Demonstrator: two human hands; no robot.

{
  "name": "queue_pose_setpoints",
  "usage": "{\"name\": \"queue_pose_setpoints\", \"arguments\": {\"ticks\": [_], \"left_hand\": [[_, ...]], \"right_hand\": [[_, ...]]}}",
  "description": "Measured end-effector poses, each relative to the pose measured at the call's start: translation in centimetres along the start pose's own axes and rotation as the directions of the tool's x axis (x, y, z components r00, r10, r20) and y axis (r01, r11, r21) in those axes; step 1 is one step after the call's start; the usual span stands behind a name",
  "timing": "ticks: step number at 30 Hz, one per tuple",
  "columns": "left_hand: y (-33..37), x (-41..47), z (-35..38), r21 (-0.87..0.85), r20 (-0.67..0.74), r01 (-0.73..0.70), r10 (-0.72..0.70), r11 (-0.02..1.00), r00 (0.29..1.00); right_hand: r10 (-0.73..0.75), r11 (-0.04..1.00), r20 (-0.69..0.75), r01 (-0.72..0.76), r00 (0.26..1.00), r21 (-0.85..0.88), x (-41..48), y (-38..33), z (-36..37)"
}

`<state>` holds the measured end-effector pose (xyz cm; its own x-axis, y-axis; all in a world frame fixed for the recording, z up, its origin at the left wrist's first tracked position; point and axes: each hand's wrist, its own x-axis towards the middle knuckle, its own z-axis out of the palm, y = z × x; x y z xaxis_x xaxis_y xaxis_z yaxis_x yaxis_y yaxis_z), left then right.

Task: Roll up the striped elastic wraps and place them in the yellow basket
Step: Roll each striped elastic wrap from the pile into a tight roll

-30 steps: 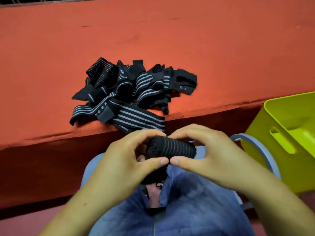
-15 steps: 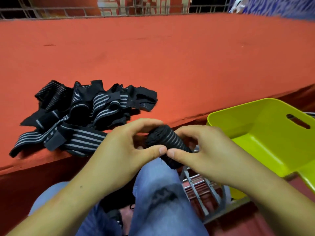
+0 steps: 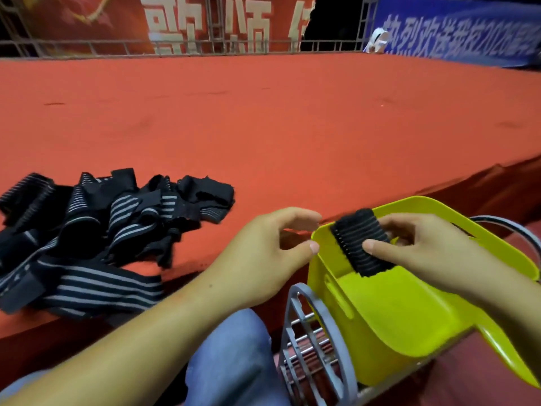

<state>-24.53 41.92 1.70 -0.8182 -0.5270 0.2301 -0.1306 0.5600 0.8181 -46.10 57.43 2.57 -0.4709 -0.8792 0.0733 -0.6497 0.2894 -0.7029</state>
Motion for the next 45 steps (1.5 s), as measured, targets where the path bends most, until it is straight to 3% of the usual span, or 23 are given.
{"name": "queue_pose_setpoints", "arguments": {"ticks": [3, 7, 11, 17, 27, 34, 45], "left_hand": [[-0.9, 1.0, 0.9, 0.176, 0.108, -0.018, -0.001, 0.984, 0.994], [-1.7, 2.2, 2.4, 0.416, 0.232, -0.145, 0.049, 0.898, 0.971], [-2.2, 2.8, 3.6, 0.460, 0.272, -0.203, 0.080, 0.865, 0.959], [-4.2, 3.0, 3.6, 0.470, 0.279, -0.249, 0.125, 0.847, 0.952], [-5.2, 3.3, 4.0, 0.434, 0.236, -0.254, 0.163, 0.865, 0.958], [-6.1, 3.2, 4.3, 0.371, 0.205, -0.224, 0.156, 0.901, 0.966], [-6.3, 1.9, 4.6, 0.258, 0.145, -0.189, 0.156, 0.947, 0.977]], "right_hand": [[0.186, 0.980, -0.019, -0.187, 0.982, -0.075, 2.5, 3.8, -2.1], [0.352, 0.887, -0.016, -0.339, 0.936, -0.312, 5.8, 8.0, -3.6], [0.495, 0.738, -0.025, -0.435, 0.868, -0.516, 9.0, 11.4, -3.7], [0.590, 0.536, -0.037, -0.426, 0.806, -0.729, 12.8, 14.6, -1.5], [0.664, 0.417, 0.004, -0.366, 0.748, -0.832, 14.3, 18.1, 1.2], [0.611, 0.350, 0.013, -0.255, 0.792, -0.901, 14.7, 18.3, 2.4], [0.406, 0.463, -0.025, -0.229, 0.913, -0.856, 12.7, 11.5, -0.5]]}}
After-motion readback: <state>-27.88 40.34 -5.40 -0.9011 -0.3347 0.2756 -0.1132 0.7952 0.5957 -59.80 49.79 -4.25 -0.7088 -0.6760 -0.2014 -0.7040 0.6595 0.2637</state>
